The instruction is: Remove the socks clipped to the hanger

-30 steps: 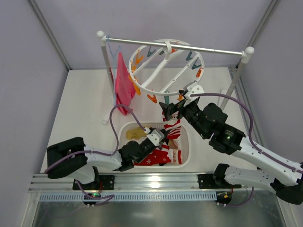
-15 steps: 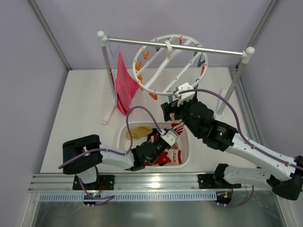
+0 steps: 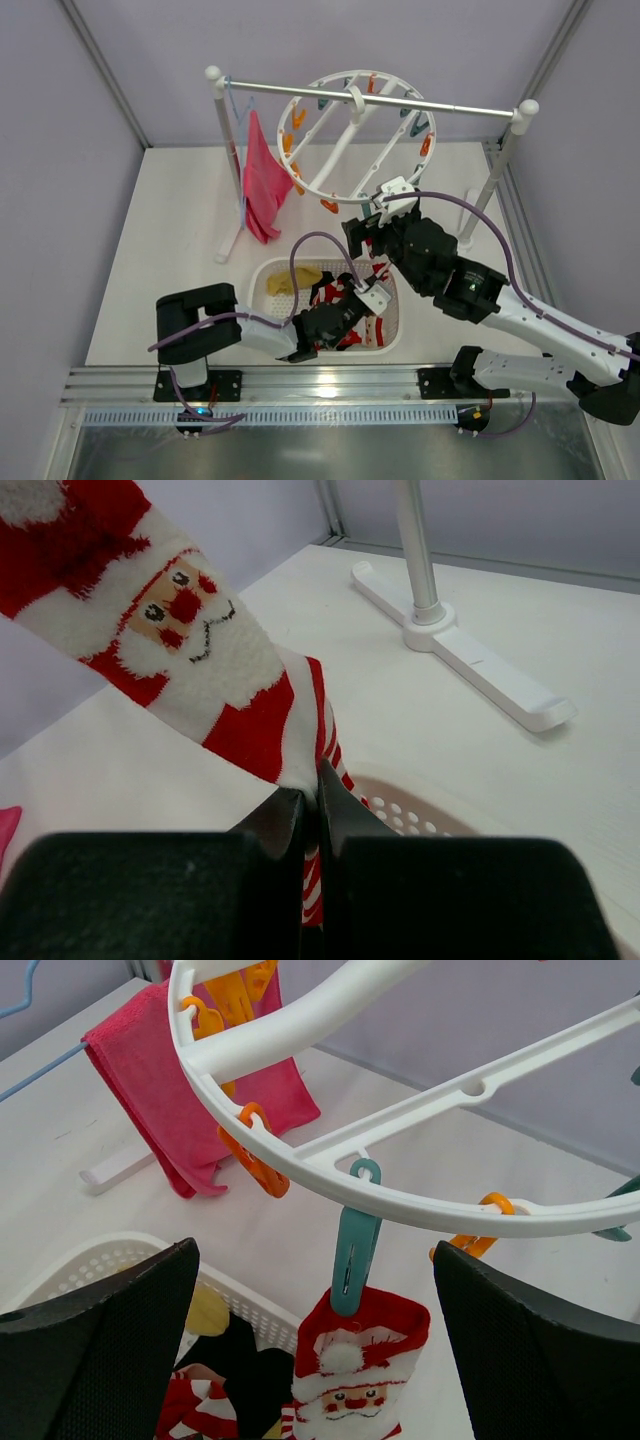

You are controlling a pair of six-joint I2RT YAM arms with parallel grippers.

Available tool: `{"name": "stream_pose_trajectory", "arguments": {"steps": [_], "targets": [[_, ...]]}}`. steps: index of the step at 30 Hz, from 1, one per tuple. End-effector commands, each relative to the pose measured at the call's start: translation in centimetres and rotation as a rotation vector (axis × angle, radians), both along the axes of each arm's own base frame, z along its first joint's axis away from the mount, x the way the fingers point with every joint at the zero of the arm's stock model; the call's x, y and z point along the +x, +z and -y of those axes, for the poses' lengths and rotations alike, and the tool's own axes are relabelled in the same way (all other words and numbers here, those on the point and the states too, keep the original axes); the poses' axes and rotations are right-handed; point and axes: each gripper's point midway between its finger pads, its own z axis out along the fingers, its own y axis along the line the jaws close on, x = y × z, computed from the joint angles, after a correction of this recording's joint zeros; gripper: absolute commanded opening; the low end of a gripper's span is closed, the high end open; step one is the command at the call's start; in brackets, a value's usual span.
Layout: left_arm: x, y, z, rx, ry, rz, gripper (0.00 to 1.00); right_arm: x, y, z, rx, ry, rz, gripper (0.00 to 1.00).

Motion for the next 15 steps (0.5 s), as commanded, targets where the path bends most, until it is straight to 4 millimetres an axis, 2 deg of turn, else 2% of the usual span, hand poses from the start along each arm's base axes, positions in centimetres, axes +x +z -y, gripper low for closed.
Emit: {"name": "stream_pose_trajectory", "arguments": {"steps": [1, 9, 12, 13, 15], "targets": [[-1.6, 1.2, 1.8, -0.032, -0.084, 0.034, 0.0, -0.2, 0.8, -0.2, 0.022, 0.001, 0.016, 0.98], [-3.4, 0.2, 3.1, 0.045, -0.215, 0.051, 0.0, -0.3, 0.2, -0.9, -0.032, -0.058, 0.009, 0.97], [-3.1, -0.1, 3.1, 0.066, -0.2, 0.048, 0.0, -0.4, 0.0, -1.2, -0.057, -0.099, 0.009, 0.97], [-3.0, -0.1, 3.0, 0.072, -0.191, 0.046, 0.0, -0.2, 0.2, -0.4, -0.066, -0.159, 0.015, 0.97], [-2.4, -0.2, 2.9, 0.089, -0.158, 0.041, 0.0, -0.2, -0.1, -0.3, -0.089, -0.206, 0.017, 0.97]]}}
